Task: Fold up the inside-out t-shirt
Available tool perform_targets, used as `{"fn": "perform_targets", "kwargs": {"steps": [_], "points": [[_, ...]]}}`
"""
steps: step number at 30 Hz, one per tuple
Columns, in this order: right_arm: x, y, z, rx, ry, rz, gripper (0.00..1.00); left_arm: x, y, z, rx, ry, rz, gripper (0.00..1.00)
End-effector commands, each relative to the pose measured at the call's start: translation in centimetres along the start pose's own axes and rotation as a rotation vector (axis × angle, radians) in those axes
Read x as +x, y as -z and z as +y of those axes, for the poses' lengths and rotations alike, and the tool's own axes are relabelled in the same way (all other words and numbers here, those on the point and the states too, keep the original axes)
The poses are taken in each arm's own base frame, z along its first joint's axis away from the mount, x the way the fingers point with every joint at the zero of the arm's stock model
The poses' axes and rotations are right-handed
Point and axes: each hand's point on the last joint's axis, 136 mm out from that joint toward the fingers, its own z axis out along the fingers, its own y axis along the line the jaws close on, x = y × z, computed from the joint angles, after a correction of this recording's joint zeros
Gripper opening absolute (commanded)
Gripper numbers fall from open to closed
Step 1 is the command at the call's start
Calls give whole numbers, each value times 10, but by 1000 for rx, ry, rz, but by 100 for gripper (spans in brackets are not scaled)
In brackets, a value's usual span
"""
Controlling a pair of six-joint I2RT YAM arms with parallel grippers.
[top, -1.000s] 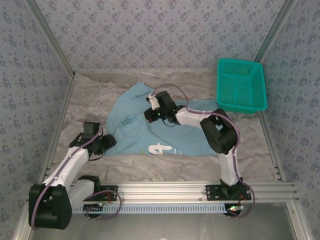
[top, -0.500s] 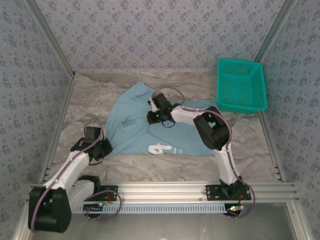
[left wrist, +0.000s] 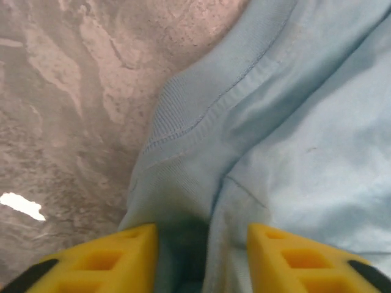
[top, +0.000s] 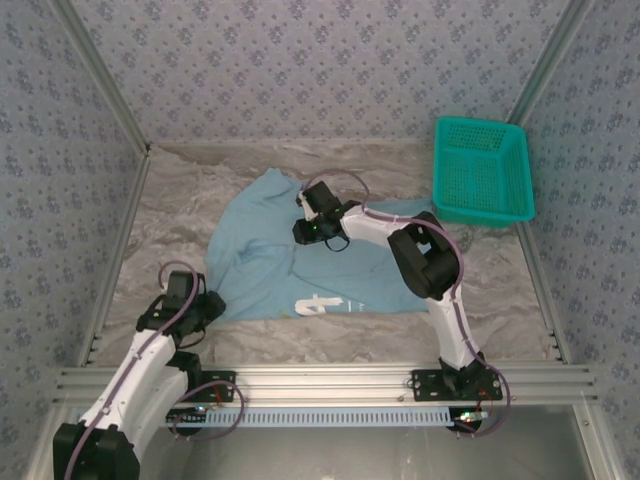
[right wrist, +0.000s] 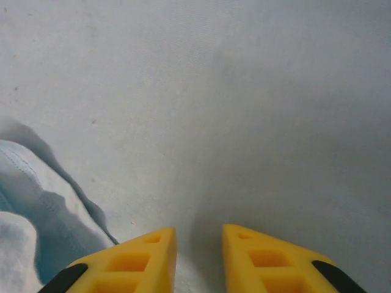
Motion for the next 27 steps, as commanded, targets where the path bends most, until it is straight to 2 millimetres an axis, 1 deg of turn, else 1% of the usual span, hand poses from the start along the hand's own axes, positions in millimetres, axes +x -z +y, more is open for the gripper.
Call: {"fn": "perform_targets", "kwargs": {"steps": [1,3,5,8,9,11,12,13,15,16,17,19,24,27], "points": [[-16,32,8,-18,68,-42,32,-33,16,-8,-39,-57,-109,56],[-17,50,12,-29,90,-65,34,-55,23,-19,-44,-100,-171,63],[-10,65,10,-24,100,-72,35,-72,26,-32,-39,-128,-207,66],[5,86,3,-7,93,-64,36,-93,21,-60,3,-191,-216,69],[11,91,0,3,88,-59,36,-97,18,-73,34,-221,-203,69],[21,101,-7,25,86,-53,36,-101,7,-93,74,-263,-154,68],[24,106,-11,37,83,-53,37,-101,0,-103,95,-273,-119,66],[27,108,-15,46,78,-53,37,-99,-6,-111,117,-278,-83,63],[32,113,-21,57,71,-54,36,-94,-19,-128,166,-281,-16,53],[39,112,-24,62,67,-42,36,-92,-24,-135,182,-283,6,50],[40,112,-26,61,64,-41,36,-90,-29,-140,188,-284,25,47],[42,112,-27,57,59,-40,37,-88,-38,-145,186,-292,53,43],[42,111,-25,45,62,-40,36,-89,-58,-150,162,-307,92,41],[43,111,-26,46,61,-39,36,-89,-66,-151,152,-309,110,37]]}}
